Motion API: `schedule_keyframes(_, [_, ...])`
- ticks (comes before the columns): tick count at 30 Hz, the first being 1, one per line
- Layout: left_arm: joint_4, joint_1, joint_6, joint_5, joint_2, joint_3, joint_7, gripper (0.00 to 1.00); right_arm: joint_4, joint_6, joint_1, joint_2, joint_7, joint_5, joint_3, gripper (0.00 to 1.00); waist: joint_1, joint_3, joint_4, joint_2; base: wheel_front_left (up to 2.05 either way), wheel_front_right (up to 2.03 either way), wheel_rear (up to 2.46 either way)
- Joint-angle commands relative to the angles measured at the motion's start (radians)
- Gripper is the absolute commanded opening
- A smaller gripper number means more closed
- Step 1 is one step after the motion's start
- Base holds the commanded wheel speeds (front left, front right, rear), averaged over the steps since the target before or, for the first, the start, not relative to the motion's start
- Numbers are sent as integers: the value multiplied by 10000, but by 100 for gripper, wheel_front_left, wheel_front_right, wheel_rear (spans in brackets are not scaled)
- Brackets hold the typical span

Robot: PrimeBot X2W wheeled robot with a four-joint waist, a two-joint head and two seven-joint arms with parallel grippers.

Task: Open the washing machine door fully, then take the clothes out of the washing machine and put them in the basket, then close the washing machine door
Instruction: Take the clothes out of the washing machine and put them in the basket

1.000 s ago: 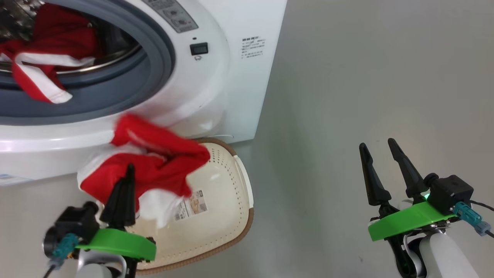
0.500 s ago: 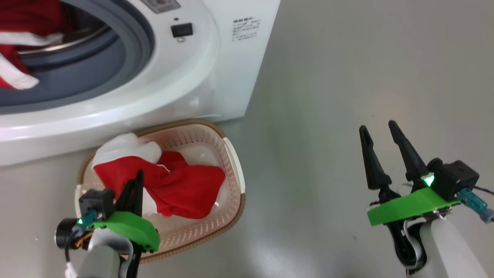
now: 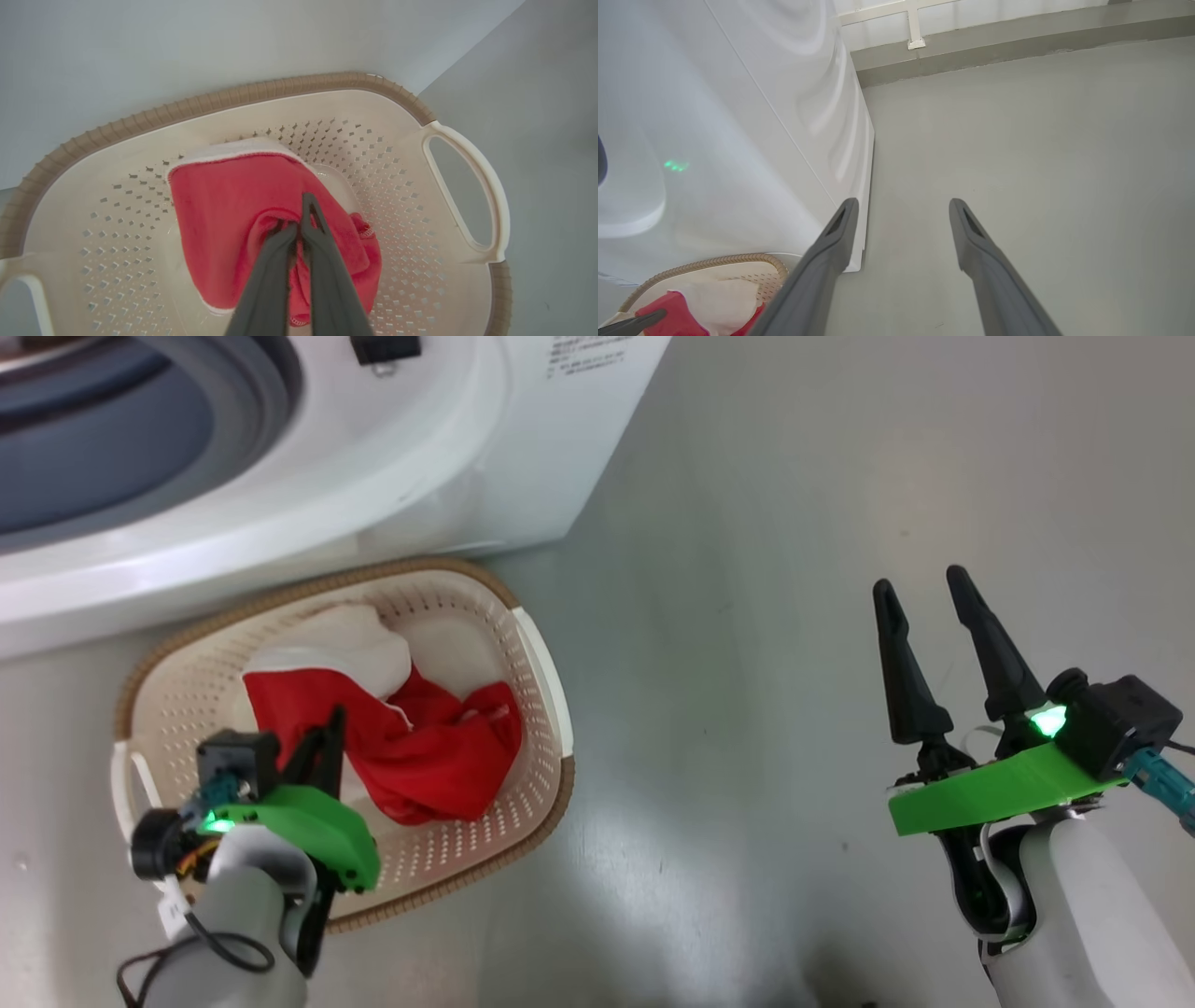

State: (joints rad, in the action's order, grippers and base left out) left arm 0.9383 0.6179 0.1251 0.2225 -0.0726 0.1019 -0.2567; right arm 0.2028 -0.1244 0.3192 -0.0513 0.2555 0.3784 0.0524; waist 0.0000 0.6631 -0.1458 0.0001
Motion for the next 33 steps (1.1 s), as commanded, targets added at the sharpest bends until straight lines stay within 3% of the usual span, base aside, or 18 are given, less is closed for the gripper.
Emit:
schedule_keyframes(1, [53, 30, 54, 149, -283, -125, -51, 0, -248, -63, -16, 11, 63, 85, 223, 100, 0, 385, -33, -1, 0, 0, 0])
schedule_keyframes(9, [530, 524, 55, 567, -372, 250, -51, 0, -276, -63, 114, 11, 63, 72, 163, 100, 0, 684, 24, -1, 0, 0, 0])
schedule_keyframes(10, [532, 553, 55, 616, -383, 252, -51, 7, -275, -63, 128, 11, 63, 74, 159, 100, 0, 693, 29, -1, 0, 0, 0])
schedule_keyframes(11, [528, 570, 55, 650, -392, 257, -51, 26, -272, -63, 138, 11, 63, 76, 158, 100, 0, 690, 34, -1, 0, 0, 0])
schedule_keyframes(12, [524, 577, 55, 673, -400, 267, -51, 37, -268, -63, 148, 11, 63, 77, 158, 100, 0, 682, 38, -1, 0, 0, 0])
schedule_keyframes(14, [511, 574, 55, 702, -414, 282, -51, 49, -254, -63, 170, 11, 63, 77, 156, 100, 0, 646, 46, -1, 0, 0, 0])
schedule_keyframes(15, [511, 574, 55, 702, -414, 282, -51, 49, -254, -63, 170, 11, 63, 77, 156, 100, 0, 646, 46, -1, 0, 0, 0])
schedule_keyframes(16, [502, 566, 55, 715, -418, 282, -51, 78, -246, -63, 177, 11, 63, 74, 150, 100, 0, 618, 55, -1, 0, 0, 0])
schedule_keyframes(18, [487, 540, 55, 742, -410, 274, -51, 100, -229, -63, 179, 11, 63, 60, 134, 100, 0, 542, 81, -1, 0, 0, 0])
schedule_keyframes(33, [-256, -121, 55, 885, -288, -59, -51, 100, -4, -63, -38, 11, 63, -114, 44, 100, 0, -640, 255, -1, 0, 0, 0])
